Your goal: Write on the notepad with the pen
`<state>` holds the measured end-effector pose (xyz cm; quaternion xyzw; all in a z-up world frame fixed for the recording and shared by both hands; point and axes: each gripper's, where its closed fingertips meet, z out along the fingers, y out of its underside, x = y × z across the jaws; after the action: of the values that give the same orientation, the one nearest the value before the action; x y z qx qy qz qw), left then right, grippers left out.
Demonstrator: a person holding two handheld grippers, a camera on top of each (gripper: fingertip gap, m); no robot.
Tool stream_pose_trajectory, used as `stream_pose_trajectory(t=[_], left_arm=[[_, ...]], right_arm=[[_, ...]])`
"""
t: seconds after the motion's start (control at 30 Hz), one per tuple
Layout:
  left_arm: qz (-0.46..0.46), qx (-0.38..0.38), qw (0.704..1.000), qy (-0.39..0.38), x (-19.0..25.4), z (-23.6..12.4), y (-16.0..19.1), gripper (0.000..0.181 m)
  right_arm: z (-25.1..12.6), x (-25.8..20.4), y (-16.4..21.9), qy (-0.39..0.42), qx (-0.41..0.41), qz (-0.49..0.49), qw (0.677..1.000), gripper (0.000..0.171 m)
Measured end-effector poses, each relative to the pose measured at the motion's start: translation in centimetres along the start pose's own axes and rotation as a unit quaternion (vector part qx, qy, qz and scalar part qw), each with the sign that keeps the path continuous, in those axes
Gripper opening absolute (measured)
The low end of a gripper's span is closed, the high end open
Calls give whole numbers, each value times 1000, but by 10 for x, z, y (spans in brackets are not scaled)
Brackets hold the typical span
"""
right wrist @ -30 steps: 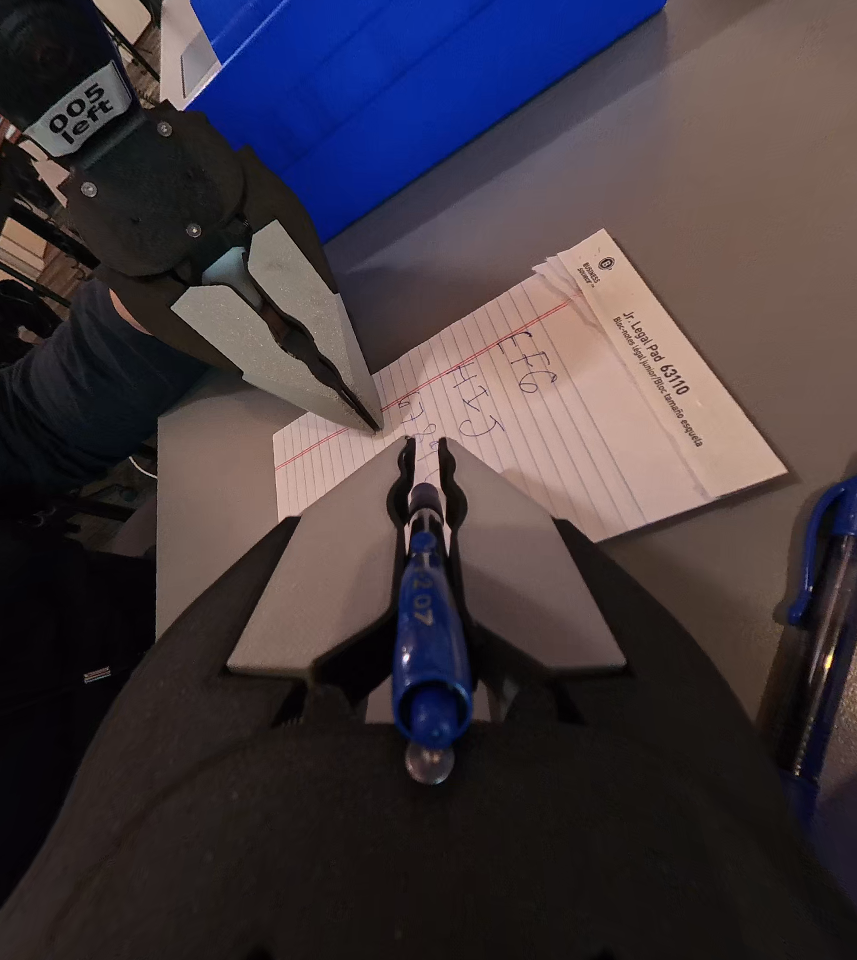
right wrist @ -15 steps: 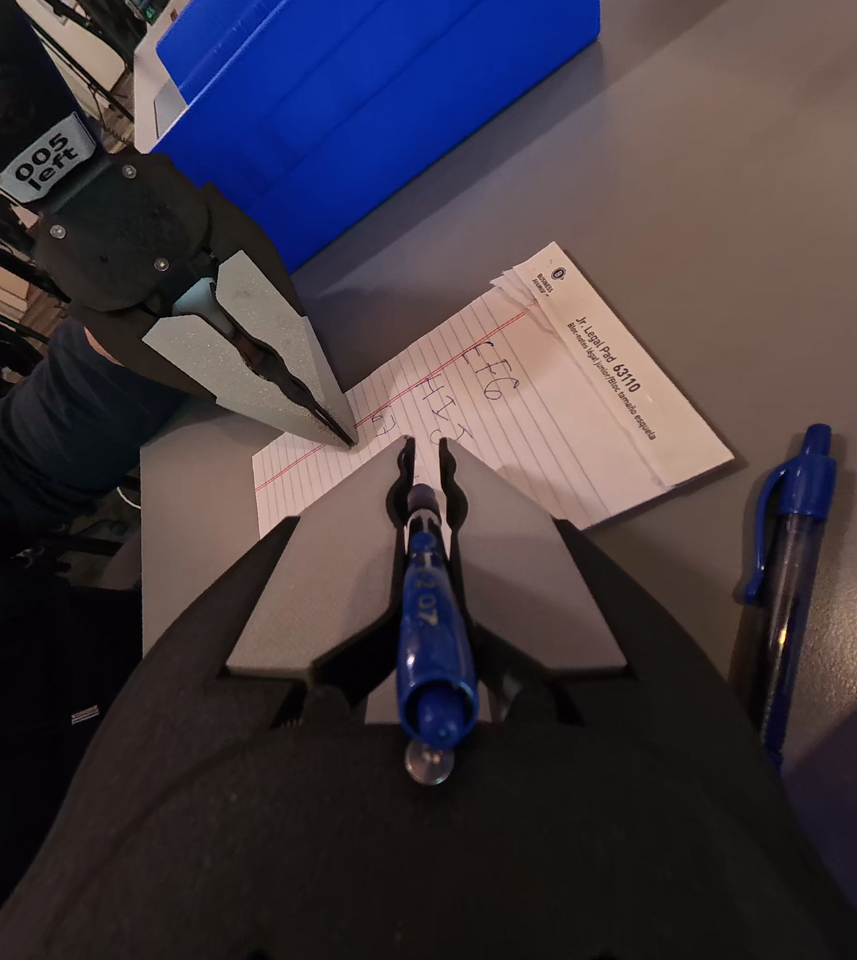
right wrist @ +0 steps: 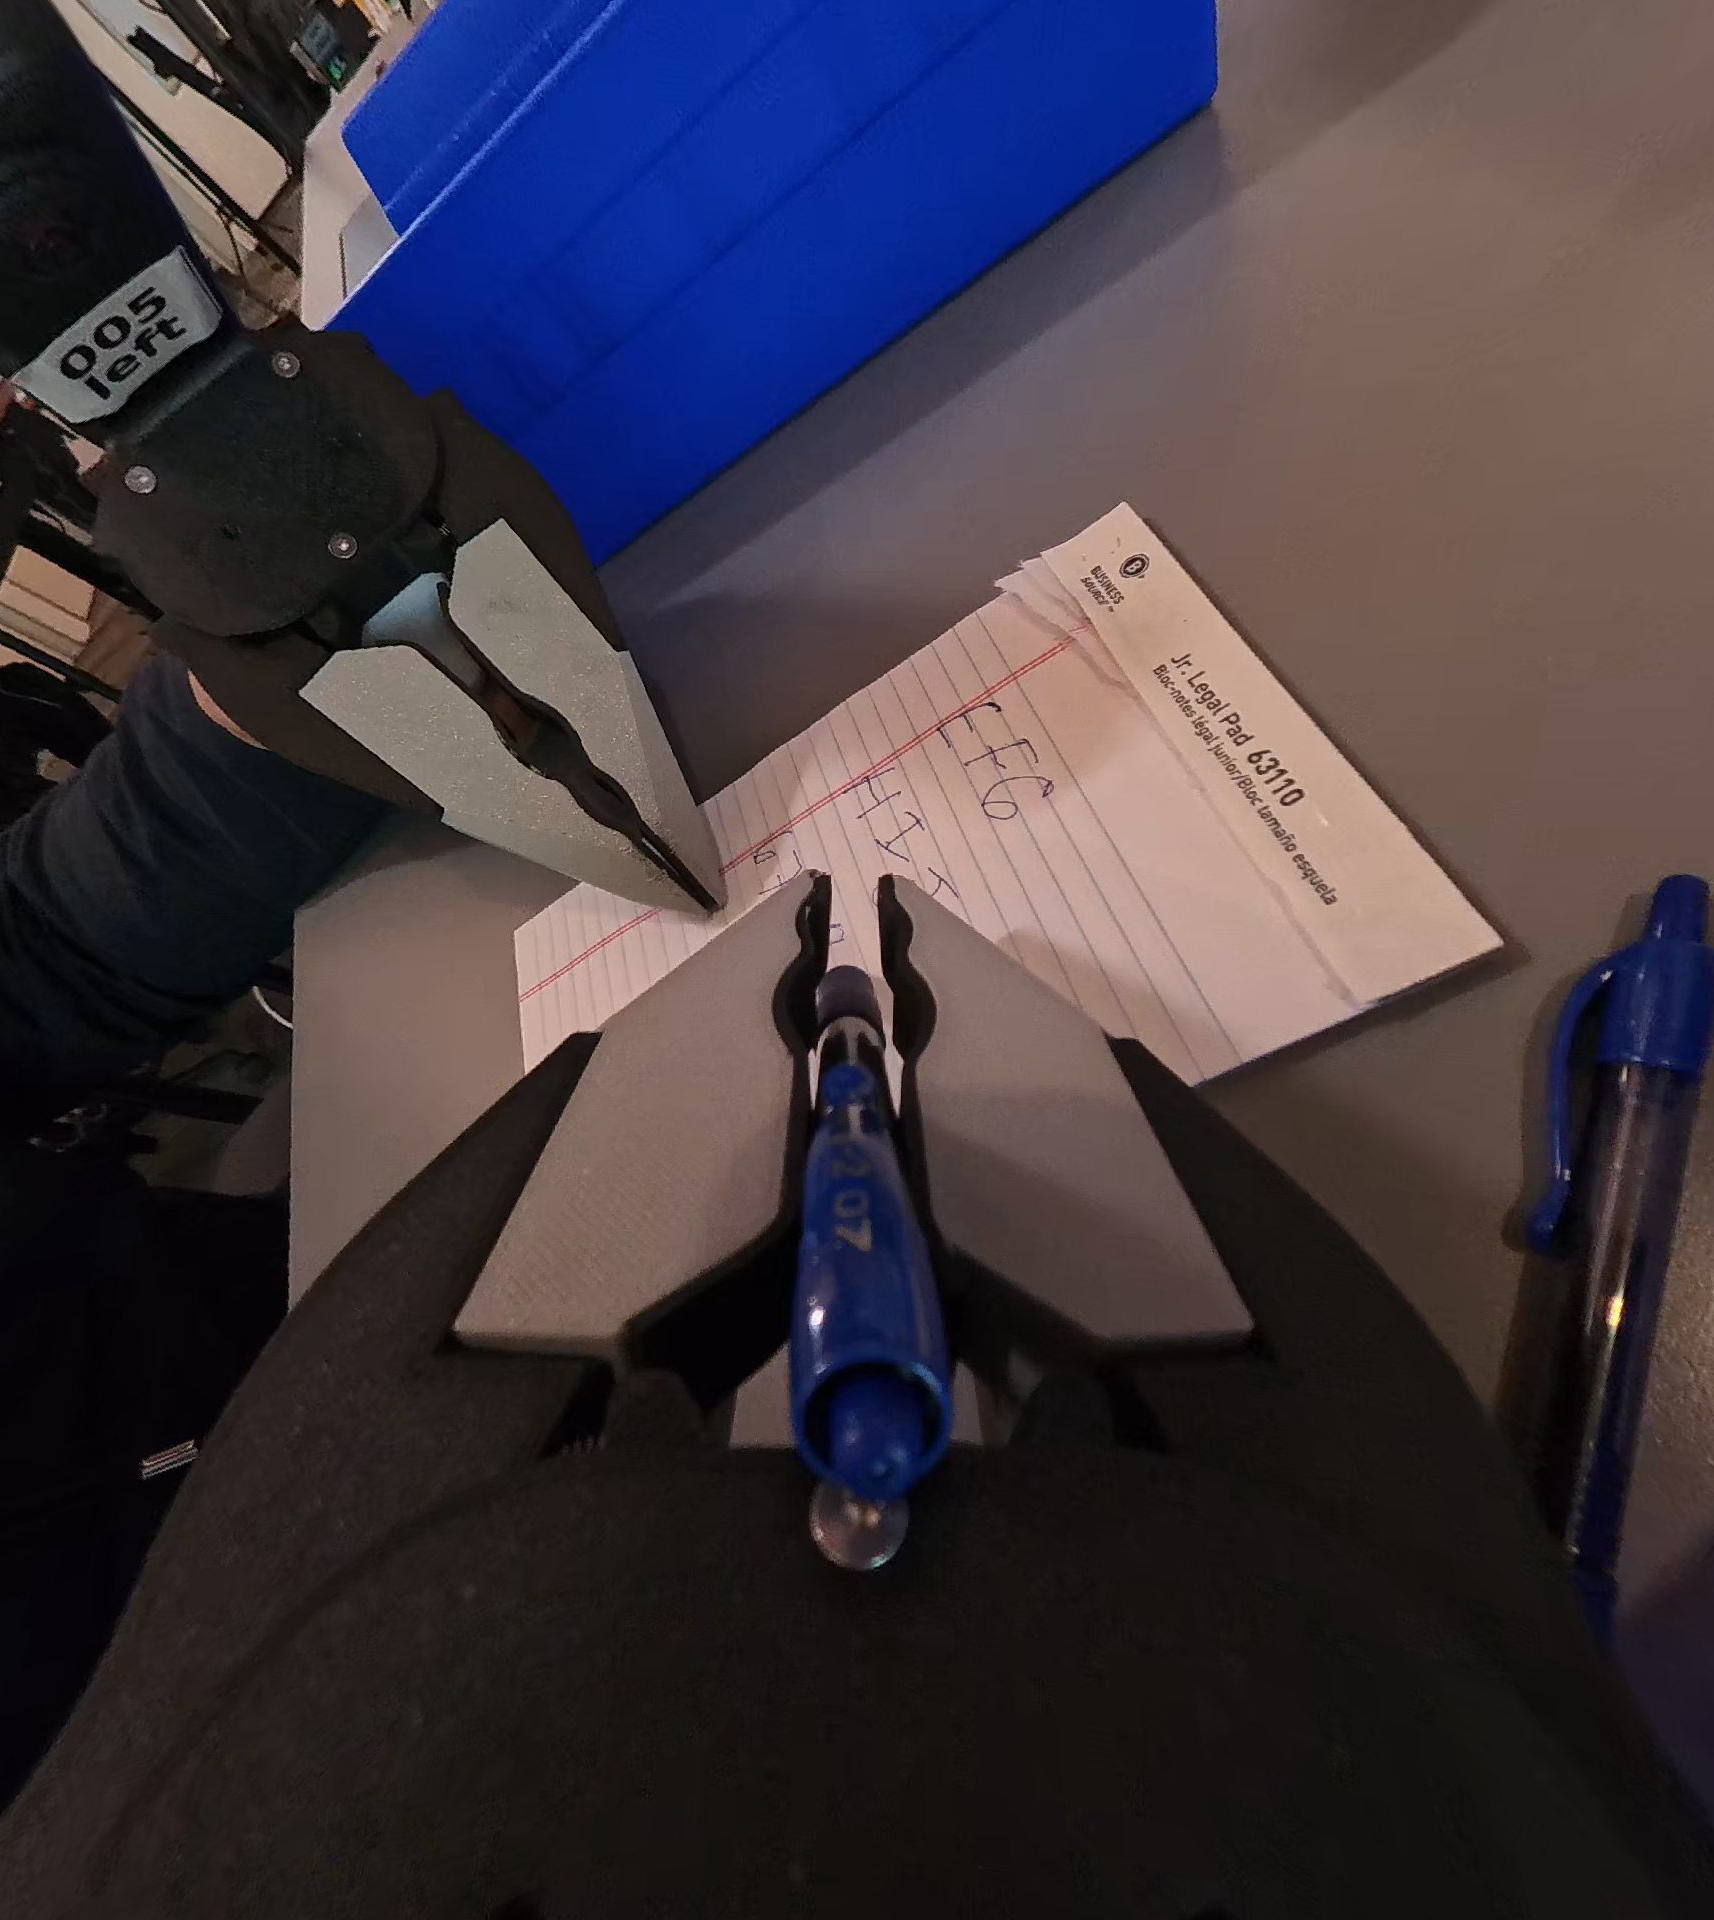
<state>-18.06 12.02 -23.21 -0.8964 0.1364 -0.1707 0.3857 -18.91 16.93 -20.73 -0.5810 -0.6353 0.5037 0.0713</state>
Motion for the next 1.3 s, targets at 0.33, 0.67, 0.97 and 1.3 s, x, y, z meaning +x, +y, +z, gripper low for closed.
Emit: stream_pose_trajectory(t=[0.33, 0.67, 0.97, 1.3], left_arm=[[-14, 4, 1000, -4, -2, 0, -1, 0], [-27, 46, 998, 40, 8, -8, -11, 6], [-6, 107, 988, 108, 40, -14, -36, 24], [5, 92, 990, 104, 43, -8, -33, 8]], right_arm=[[-24, 1, -35, 33, 108, -50, 992, 6], [-23, -42, -37, -76, 118, -100, 985, 5], [-5, -71, -31, -154, 114, -76, 978, 5], [10, -79, -24, -159, 96, -83, 979, 8]])
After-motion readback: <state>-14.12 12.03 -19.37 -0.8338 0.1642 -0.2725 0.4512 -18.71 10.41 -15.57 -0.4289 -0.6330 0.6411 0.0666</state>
